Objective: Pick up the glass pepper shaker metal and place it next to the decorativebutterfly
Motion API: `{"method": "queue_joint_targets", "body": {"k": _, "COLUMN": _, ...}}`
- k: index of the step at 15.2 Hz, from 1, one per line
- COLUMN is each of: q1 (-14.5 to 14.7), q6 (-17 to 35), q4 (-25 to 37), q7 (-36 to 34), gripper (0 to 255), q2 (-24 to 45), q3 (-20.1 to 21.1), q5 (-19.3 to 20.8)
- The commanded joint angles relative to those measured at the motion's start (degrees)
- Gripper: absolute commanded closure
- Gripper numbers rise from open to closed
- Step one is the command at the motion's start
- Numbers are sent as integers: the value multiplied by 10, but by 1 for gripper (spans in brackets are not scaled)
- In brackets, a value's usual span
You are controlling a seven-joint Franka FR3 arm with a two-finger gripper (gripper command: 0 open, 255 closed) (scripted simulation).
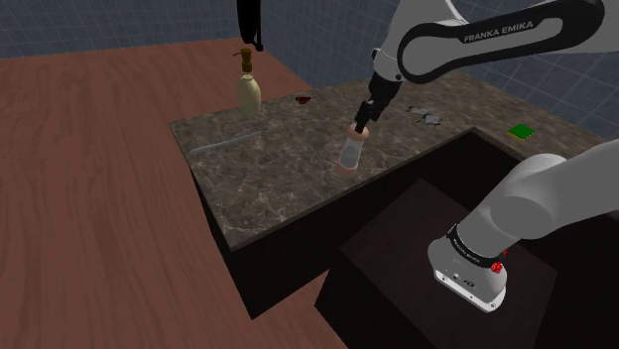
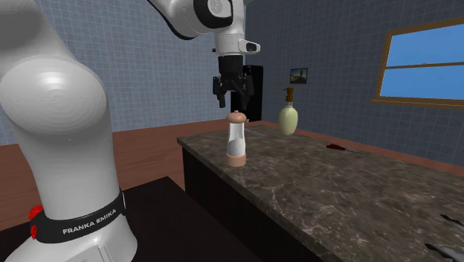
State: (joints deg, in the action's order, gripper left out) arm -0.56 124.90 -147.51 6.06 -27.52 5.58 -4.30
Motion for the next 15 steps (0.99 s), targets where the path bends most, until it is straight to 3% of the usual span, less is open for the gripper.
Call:
{"method": "queue_joint_targets", "body": {"k": 1, "q1": 0, "q6": 21, "q4": -8, "q7": -1, "gripper": 0, "q2": 12, "q3": 1, "q5": -1}}
{"method": "queue_joint_targets", "body": {"k": 5, "q1": 0, "q6": 63, "q4": -27, "q7": -1, "gripper": 0, "q2": 35, "q3": 4, "q5": -1}}
{"method": "queue_joint_targets", "body": {"k": 13, "q1": 0, "q6": 62, "q4": -27, "q7": -1, "gripper": 0, "q2": 35, "q3": 4, "q5": -1}}
{"method": "queue_joint_targets", "body": {"k": 14, "q1": 0, "q6": 62, "q4": -27, "q7": -1, "gripper": 255, "q2": 35, "q3": 4, "q5": -1}}
{"method": "queue_joint_targets", "body": {"k": 15, "q1": 0, "q6": 62, "q4": -27, "q7": -1, "gripper": 255, "q2": 35, "q3": 4, "q5": -1}}
